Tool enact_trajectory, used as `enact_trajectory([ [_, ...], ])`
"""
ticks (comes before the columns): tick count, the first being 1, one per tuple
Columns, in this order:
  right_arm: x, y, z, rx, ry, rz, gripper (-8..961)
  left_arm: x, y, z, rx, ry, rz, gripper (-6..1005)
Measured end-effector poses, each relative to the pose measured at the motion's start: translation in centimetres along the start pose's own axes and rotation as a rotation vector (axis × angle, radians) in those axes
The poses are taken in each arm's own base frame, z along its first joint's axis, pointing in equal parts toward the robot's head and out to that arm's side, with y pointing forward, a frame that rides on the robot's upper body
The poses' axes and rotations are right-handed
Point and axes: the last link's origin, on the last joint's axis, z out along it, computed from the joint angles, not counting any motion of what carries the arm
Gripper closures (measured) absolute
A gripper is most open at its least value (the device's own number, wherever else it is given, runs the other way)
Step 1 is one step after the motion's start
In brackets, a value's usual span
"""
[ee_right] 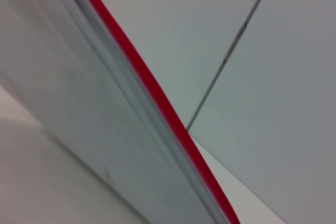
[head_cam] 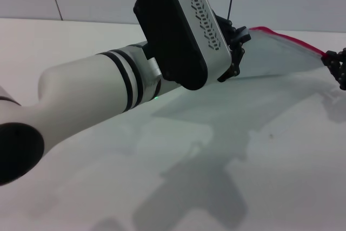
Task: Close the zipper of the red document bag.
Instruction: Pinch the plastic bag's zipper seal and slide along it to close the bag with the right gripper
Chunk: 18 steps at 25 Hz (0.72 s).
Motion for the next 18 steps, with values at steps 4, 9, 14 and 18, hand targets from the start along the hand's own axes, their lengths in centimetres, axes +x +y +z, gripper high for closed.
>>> enact_trajectory([
  [4,0.5,0.0,0.1,0.013,0.020,-0.002,875,0.1,0.0,-0.4,0.002,0.001,0.001,917],
  [9,0.8,0.0,0.3,0.020,0.035,-0.007,874,0.1,0.0,-0.7,0.008,0.001,-0.001,916],
  [14,1.3,0.1,0.5,0.031,0.053,0.001,874,0.1,0.0,-1.1,0.015,0.000,-0.006,916],
  [18,1.5,0.0,0.5,0.042,0.063,0.005,876,0.0,-0.2,-1.6,0.027,0.000,-0.013,915],
])
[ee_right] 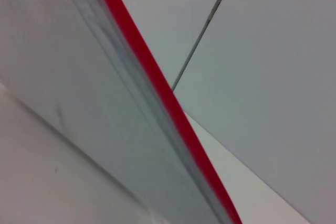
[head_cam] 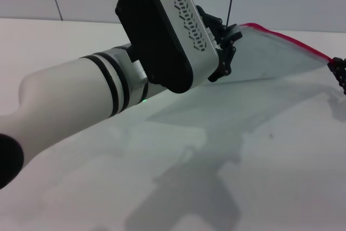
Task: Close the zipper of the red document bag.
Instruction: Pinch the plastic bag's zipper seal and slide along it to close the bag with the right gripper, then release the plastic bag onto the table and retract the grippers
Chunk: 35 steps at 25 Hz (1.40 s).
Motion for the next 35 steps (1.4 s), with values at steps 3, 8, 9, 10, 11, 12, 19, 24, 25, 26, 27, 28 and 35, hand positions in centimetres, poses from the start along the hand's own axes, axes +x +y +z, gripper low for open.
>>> enact_trajectory([
  [3,0.1,0.0,0.0,0.001,0.004,0.000,877,0.0,0.0,-0.1,0.003,0.000,0.001,915],
  [8,0.3,0.0,0.0,0.005,0.010,-0.007,877,0.0,-0.1,-0.2,0.005,0.002,0.002,914],
  [9,0.3,0.0,0.1,0.006,0.012,-0.007,877,0.1,-0.1,-0.2,0.006,0.002,0.002,914],
  [10,0.4,0.0,0.1,0.007,0.013,-0.007,877,0.1,-0.2,-0.2,0.006,0.002,0.002,914],
  [11,0.4,0.0,0.1,0.007,0.014,-0.006,877,0.1,-0.2,-0.2,0.007,0.002,0.002,914],
  [12,0.4,0.0,0.1,0.007,0.014,-0.007,877,0.1,-0.2,-0.2,0.007,0.002,0.002,913],
  [19,0.4,-0.1,0.3,0.028,0.024,-0.010,859,-0.3,-0.4,0.0,0.012,-0.009,0.007,912],
  [24,0.6,-0.4,0.2,0.059,0.028,0.016,827,-0.9,-0.7,0.3,0.011,-0.029,0.016,912],
  [25,0.6,-0.4,0.2,0.063,0.029,0.019,820,-1.0,-0.7,0.4,0.013,-0.031,0.013,911],
  [26,0.6,-0.5,0.2,0.065,0.030,0.020,814,-1.1,-0.8,0.4,0.017,-0.031,0.004,911],
  [27,0.6,-0.4,0.3,0.066,0.030,0.021,775,-1.1,-1.0,0.4,0.024,-0.029,-0.009,911],
  [28,0.6,-0.4,0.3,0.066,0.030,0.021,737,-1.1,-1.2,0.4,0.030,-0.027,-0.027,911],
  [35,0.6,-0.5,0.1,0.080,0.007,0.062,456,-1.4,-2.4,0.2,0.059,-0.014,-0.122,607],
])
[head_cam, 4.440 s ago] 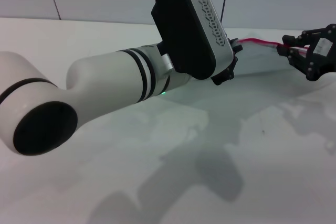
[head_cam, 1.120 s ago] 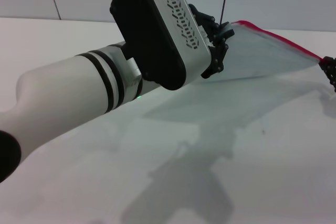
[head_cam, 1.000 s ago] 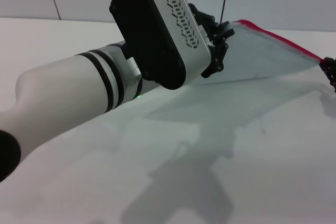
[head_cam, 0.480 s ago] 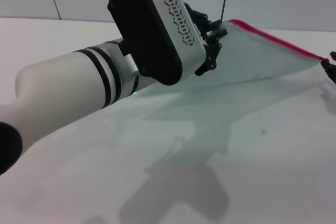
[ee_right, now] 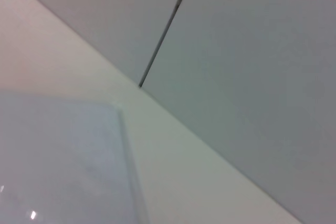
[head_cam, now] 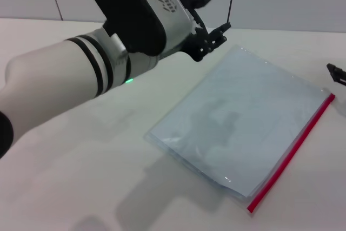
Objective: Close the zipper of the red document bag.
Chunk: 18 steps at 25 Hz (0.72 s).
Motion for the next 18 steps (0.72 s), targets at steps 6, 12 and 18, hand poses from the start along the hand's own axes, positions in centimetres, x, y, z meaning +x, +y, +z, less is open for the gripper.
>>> enact_trajectory([
  [6,-0.7,-0.6,-1.4,0.054,-0.172,0.195,335,-1.5,-1.3,0.4,0.065,0.013,-0.079,379],
  [12,-1.1,0.8,-2.8,0.064,-0.414,0.340,337,-3.9,-3.9,0.4,0.208,0.062,-0.265,248],
  [18,1.4,3.0,-3.2,0.176,-0.495,0.414,338,-7.1,-5.2,-0.3,0.402,0.103,-0.351,122],
])
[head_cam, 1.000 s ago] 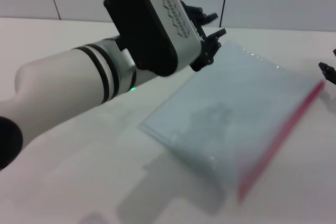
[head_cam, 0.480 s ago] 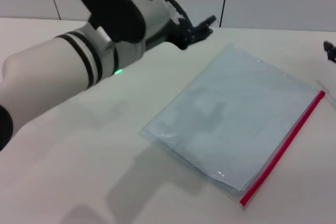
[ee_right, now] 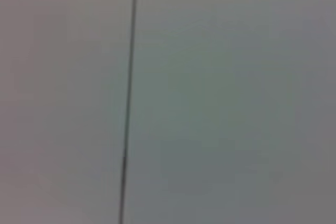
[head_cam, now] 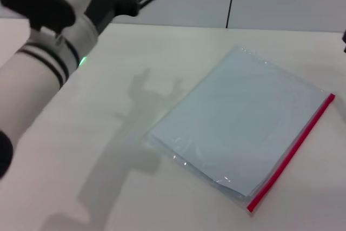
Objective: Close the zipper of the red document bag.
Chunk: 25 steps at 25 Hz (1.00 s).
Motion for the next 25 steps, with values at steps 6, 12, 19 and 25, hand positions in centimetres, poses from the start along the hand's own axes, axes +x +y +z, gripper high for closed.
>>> enact_trajectory([
  [6,2.2,0.3,-2.2,0.201,-0.051,0.025,343,-3.2,-1.0,-2.1,0.203,0.146,-0.026,106],
  [12,2.9,-0.5,-3.6,0.309,-0.053,0.056,346,-6.0,-2.5,-4.2,0.279,0.251,-0.116,106],
  [19,3.1,-1.7,-4.6,0.403,-0.059,0.083,346,-7.1,-2.9,-4.3,0.258,0.270,-0.120,106],
  [25,3.5,-3.1,-5.8,0.487,-0.048,0.100,346,-7.2,-2.5,-4.1,0.239,0.264,-0.112,106],
])
